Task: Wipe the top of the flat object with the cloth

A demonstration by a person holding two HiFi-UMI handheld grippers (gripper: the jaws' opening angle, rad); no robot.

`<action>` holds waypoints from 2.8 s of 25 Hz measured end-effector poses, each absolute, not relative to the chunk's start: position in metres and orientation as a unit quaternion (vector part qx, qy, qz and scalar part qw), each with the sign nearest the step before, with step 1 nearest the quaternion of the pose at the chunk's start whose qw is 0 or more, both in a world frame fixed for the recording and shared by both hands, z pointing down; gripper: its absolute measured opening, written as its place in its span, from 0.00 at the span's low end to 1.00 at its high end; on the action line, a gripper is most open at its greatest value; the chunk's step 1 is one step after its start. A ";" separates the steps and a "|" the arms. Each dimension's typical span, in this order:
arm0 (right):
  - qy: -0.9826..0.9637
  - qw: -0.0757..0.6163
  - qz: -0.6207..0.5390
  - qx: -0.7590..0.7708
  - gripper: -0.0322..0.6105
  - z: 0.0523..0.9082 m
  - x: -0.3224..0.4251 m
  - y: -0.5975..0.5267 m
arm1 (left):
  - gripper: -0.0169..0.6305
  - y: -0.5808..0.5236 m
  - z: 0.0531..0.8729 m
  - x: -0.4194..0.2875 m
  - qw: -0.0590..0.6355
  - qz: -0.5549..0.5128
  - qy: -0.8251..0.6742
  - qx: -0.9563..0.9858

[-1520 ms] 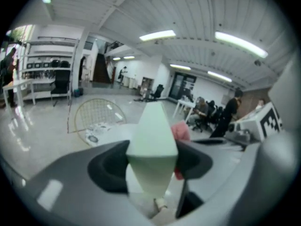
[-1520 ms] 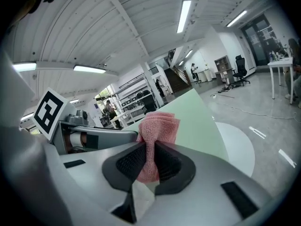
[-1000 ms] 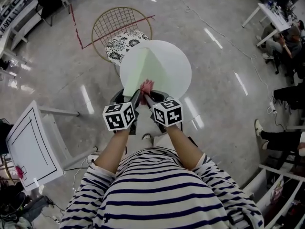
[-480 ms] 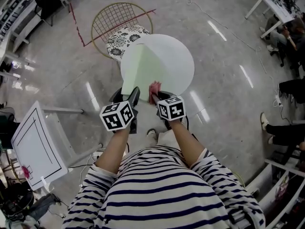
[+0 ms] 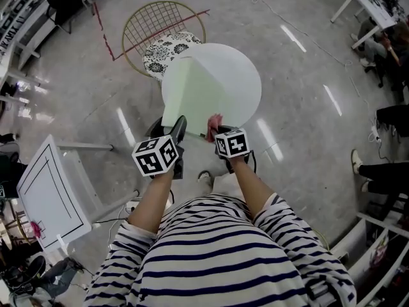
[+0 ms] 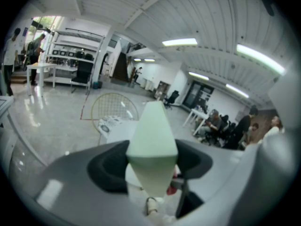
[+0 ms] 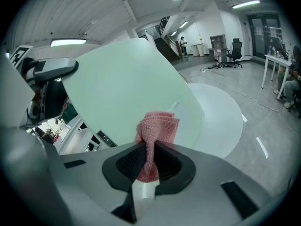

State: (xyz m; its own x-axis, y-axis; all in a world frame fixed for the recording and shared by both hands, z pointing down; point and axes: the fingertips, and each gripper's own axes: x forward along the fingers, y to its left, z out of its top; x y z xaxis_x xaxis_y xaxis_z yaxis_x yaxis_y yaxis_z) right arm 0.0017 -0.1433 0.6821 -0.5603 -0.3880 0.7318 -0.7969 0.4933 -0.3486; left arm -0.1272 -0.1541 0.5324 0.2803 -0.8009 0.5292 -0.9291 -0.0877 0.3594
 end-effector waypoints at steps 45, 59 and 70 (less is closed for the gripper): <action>-0.898 0.118 0.255 0.337 0.13 0.518 -0.063 -0.208 | 0.48 -0.158 0.533 -0.123 0.311 0.108 -0.586 0.741; -0.851 0.180 0.319 0.377 0.13 0.603 -0.020 -0.207 | 0.48 -0.158 0.532 -0.124 0.313 0.110 -0.587 0.739; -0.806 0.241 0.357 0.407 0.13 0.667 0.016 -0.206 | 0.48 -0.157 0.531 -0.123 0.314 0.112 -0.587 0.738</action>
State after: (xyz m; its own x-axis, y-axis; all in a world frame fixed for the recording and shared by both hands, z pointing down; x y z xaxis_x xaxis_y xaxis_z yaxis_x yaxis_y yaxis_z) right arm 0.0165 -0.2059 0.6669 -0.5532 -0.4830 0.6787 -0.8272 0.4145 -0.3792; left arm -0.1228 -0.1573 0.5312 0.2852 -0.7960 0.5339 -0.9368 -0.1139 0.3307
